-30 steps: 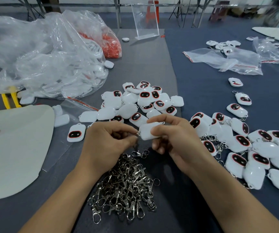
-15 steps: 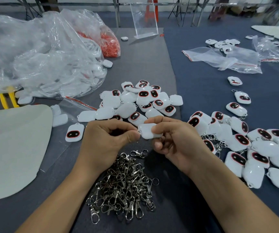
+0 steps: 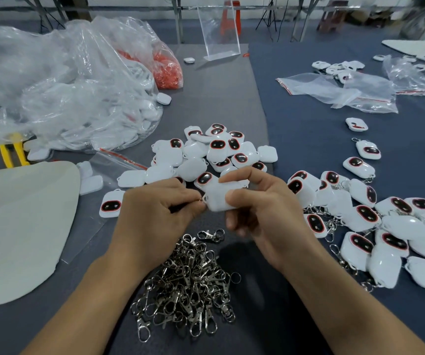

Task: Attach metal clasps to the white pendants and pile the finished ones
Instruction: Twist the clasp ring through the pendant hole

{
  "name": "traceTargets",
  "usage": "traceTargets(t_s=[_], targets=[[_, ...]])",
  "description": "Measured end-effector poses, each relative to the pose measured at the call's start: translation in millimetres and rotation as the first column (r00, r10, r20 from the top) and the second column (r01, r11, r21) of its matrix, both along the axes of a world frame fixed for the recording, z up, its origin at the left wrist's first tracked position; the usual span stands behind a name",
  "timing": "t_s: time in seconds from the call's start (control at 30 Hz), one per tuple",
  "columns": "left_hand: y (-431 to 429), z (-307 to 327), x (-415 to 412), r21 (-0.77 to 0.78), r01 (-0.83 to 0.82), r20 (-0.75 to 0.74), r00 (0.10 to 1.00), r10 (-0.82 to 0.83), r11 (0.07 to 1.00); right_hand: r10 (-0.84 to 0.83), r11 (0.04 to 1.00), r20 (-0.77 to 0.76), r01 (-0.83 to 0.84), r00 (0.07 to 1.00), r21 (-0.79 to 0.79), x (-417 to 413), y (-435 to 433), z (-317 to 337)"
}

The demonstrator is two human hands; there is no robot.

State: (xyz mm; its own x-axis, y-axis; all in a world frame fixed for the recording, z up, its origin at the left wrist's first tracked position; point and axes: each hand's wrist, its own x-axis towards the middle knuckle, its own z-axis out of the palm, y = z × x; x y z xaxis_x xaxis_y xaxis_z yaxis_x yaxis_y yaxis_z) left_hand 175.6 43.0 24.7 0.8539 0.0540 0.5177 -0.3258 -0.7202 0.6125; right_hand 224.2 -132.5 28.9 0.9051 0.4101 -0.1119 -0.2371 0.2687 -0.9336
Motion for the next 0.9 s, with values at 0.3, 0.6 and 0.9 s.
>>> traceTargets(t_s=[0.3,0.6,0.9], targets=[[-4,-6,2,-0.429,-0.051,-0.271,0.960,-0.074,0.902,0.009,0.998,-0.174,0.003,0.985,0.066,-2,2,3],[-2,-6,2,-0.188,-0.038,-0.134,0.991,0.013,0.982,-0.056,0.998,-0.080,0.059,0.995,0.038,-5,6,-1],[1,-4,-4,0.339,-0.075,-0.110,0.987,0.119,0.938,-0.098,0.932,0.299,0.193,0.949,-0.307,-20,19,-6]])
